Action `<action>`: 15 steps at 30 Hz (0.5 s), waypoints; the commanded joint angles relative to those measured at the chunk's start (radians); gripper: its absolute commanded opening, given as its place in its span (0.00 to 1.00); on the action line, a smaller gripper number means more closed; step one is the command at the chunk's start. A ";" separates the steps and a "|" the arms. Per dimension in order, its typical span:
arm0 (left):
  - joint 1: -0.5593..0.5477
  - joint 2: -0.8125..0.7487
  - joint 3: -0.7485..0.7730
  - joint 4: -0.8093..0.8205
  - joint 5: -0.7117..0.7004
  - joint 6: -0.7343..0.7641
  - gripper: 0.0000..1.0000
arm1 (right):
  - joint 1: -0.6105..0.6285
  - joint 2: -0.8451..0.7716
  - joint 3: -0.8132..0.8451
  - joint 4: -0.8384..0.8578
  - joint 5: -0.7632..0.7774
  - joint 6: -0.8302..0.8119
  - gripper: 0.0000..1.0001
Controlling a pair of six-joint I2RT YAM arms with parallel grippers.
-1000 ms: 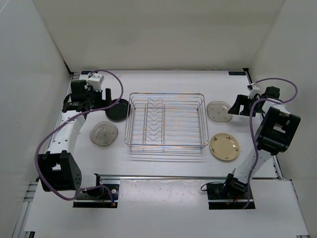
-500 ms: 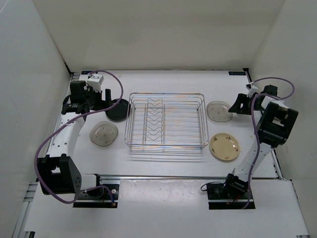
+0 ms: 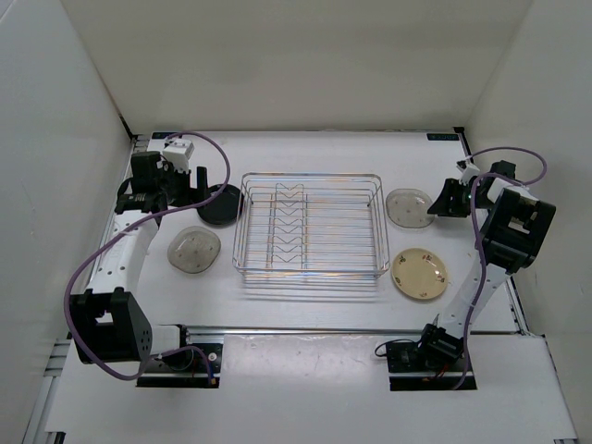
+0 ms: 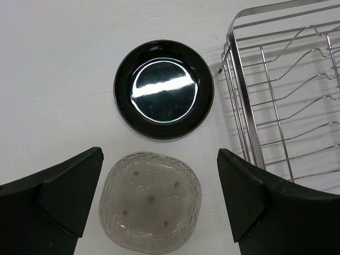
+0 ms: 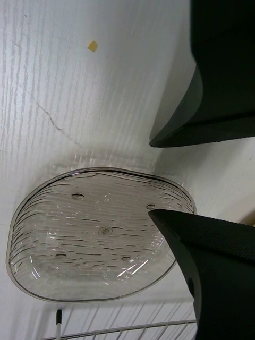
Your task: Load the plates into the dish rack
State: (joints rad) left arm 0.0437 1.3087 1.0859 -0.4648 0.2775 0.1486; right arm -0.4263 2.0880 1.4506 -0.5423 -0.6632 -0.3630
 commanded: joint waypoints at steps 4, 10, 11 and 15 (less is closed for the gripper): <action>0.010 -0.051 -0.006 0.012 0.035 -0.006 1.00 | -0.005 0.017 0.054 -0.035 -0.027 -0.021 0.48; 0.010 -0.051 -0.006 0.012 0.035 -0.006 1.00 | 0.004 0.026 0.065 -0.053 -0.027 -0.030 0.45; 0.010 -0.051 -0.006 0.012 0.035 -0.006 1.00 | 0.004 0.026 0.065 -0.053 -0.027 -0.030 0.45; 0.010 -0.060 -0.006 0.012 0.035 -0.006 1.00 | 0.015 0.037 0.074 -0.062 -0.018 -0.039 0.45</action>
State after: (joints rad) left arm 0.0486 1.3029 1.0859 -0.4648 0.2855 0.1486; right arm -0.4183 2.1109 1.4780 -0.5789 -0.6643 -0.3779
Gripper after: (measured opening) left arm 0.995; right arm 0.450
